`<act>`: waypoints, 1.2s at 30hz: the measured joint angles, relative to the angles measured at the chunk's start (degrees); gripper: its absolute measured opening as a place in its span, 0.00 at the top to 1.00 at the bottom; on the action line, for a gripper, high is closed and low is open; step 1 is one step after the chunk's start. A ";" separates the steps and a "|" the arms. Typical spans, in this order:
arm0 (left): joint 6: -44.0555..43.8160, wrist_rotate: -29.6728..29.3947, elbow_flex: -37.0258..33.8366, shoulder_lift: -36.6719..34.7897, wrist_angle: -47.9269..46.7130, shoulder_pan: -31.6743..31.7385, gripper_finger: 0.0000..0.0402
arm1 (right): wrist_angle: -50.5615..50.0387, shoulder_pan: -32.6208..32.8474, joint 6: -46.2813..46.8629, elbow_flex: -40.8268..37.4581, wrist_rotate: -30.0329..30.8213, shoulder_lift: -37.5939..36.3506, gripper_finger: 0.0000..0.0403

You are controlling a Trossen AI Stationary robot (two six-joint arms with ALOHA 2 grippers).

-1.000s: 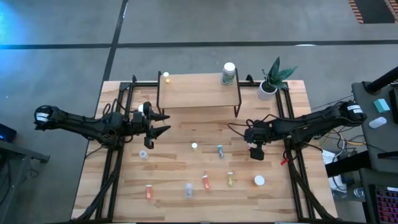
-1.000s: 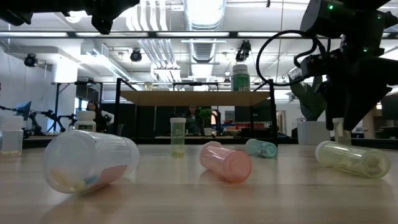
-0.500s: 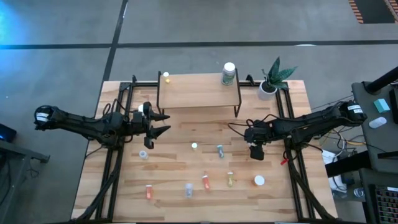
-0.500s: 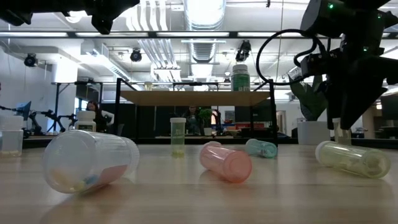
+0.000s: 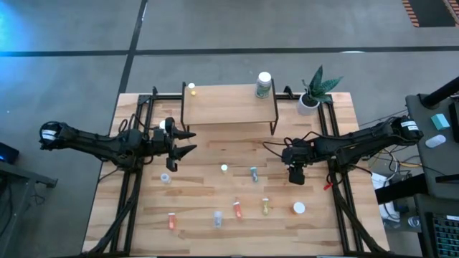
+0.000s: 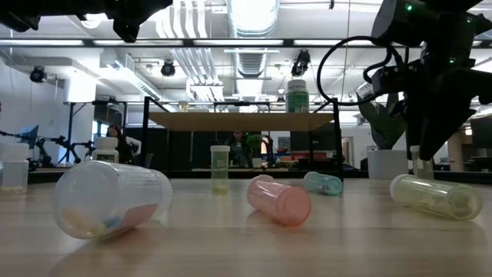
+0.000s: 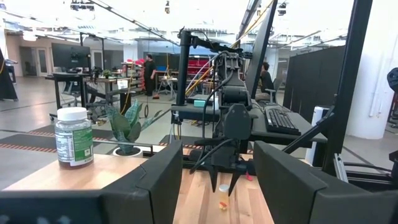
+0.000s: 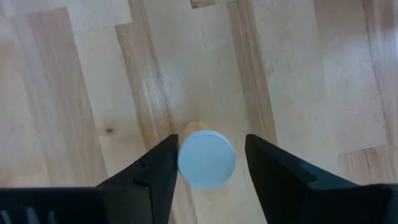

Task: Pick and place medicine bottles onto shelf by color
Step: Put the yellow pill bottle on the shelf

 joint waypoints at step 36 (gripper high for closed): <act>-0.02 0.00 -0.02 0.01 -0.01 -0.01 0.55 | -2.98 0.00 -0.41 1.96 -1.55 0.00 0.62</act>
